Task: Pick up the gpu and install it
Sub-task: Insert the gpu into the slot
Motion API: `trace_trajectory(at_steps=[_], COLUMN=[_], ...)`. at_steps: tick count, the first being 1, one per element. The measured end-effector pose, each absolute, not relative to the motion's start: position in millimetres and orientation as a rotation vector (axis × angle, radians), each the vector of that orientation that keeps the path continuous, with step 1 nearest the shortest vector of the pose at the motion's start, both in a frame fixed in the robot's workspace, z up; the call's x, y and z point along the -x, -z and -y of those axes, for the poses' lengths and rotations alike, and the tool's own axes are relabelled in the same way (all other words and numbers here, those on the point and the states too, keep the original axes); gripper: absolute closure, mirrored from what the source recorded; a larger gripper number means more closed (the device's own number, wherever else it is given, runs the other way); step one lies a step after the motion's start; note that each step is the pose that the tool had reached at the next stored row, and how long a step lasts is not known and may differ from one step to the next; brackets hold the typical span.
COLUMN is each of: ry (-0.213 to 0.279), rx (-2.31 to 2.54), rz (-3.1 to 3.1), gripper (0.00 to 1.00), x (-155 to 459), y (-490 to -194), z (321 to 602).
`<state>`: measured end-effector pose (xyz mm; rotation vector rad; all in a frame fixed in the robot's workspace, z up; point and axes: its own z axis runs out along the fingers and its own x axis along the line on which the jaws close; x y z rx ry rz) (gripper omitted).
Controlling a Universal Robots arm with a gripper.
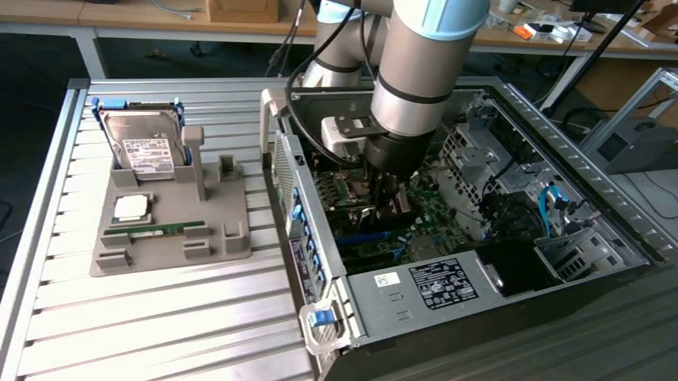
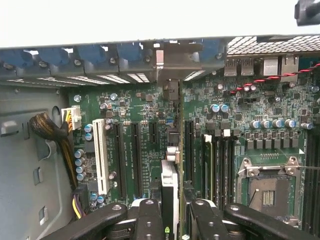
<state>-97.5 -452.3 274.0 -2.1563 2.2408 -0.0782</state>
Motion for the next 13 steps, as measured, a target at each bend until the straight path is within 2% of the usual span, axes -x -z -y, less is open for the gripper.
trace_trajectory(at_steps=[13], ry=[0.079], rx=[2.156], rz=[-2.241], gripper=[0.73], x=[97.7], y=[-270.1], z=[452.9])
